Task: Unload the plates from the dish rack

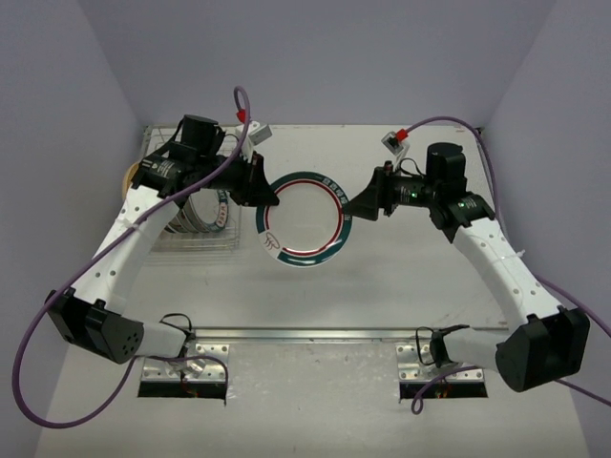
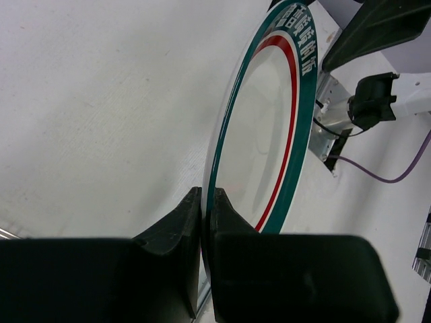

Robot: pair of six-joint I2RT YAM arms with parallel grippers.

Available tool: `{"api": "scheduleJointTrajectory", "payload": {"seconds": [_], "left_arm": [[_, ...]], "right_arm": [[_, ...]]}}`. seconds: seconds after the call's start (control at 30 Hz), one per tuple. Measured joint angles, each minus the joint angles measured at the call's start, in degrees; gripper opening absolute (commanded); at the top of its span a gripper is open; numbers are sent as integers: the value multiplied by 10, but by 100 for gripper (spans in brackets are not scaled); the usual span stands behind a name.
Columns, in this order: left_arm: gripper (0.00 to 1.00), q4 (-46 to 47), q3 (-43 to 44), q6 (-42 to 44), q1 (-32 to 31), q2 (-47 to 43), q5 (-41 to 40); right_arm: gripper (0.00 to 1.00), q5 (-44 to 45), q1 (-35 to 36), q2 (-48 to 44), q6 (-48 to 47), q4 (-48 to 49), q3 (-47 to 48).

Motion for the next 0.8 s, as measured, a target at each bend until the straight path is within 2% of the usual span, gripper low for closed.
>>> {"api": "scheduleJointTrajectory", "payload": {"seconds": [0.1,0.17,0.2,0.27,0.3,0.33,0.43,0.5,0.57,0.7,0.8], "left_arm": [[0,0,-4,0,0,5,3],[0,0,-7,0,0,7,3],[0,0,-8,0,0,8,3],[5,0,-8,0,0,8,2],[11,0,-8,0,0,8,2],[23,0,-8,1,0,8,1],[58,3,-8,-3,0,8,-3],[74,8,-9,-5,0,8,-8],[100,11,-10,-8,0,8,-17],[100,18,-18,-20,5,7,-65],[100,23,-34,-35,49,-3,-93]], "right_arm": [[58,6,21,11,-15,-11,4],[49,13,33,17,-26,-17,7],[39,19,40,20,-35,-23,9],[11,32,52,27,-46,-32,18],[3,39,56,31,-52,-34,21],[0,44,59,35,-56,-38,24],[0,66,65,45,-62,-45,28],[0,81,65,49,-65,-52,28],[0,100,65,52,-66,-60,28],[0,130,56,54,-61,-72,28],[0,135,18,64,-44,-72,28]]}}
